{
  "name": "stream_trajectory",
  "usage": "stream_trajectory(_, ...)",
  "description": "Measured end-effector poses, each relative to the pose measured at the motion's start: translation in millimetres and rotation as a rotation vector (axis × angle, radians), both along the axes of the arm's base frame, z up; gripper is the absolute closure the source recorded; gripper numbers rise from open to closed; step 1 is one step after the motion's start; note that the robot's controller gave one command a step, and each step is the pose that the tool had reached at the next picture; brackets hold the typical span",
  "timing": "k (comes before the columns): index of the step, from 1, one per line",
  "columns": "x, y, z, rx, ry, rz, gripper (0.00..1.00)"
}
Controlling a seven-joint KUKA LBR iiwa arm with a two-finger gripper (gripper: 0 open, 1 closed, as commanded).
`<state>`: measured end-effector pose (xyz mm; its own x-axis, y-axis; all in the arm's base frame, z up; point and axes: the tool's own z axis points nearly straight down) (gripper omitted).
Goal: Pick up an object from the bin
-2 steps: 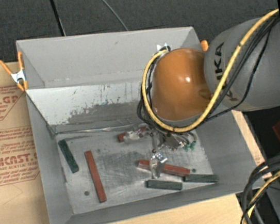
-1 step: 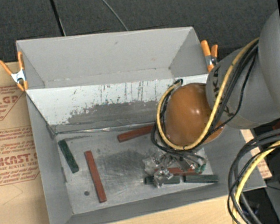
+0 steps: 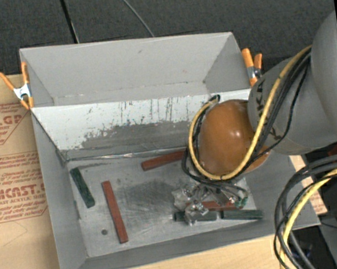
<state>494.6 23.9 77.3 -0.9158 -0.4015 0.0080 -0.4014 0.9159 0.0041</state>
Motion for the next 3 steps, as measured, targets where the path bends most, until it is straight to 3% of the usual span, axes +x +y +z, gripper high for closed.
stream_trajectory(1,17.9,-6.0,140.3,0.001,-0.010,0.016,1.00)
stream_trajectory(2,17.8,-6.1,140.3,0.001,-0.010,0.016,0.00)
stream_trajectory(3,17.8,-6.1,140.3,0.001,-0.010,0.016,1.00)
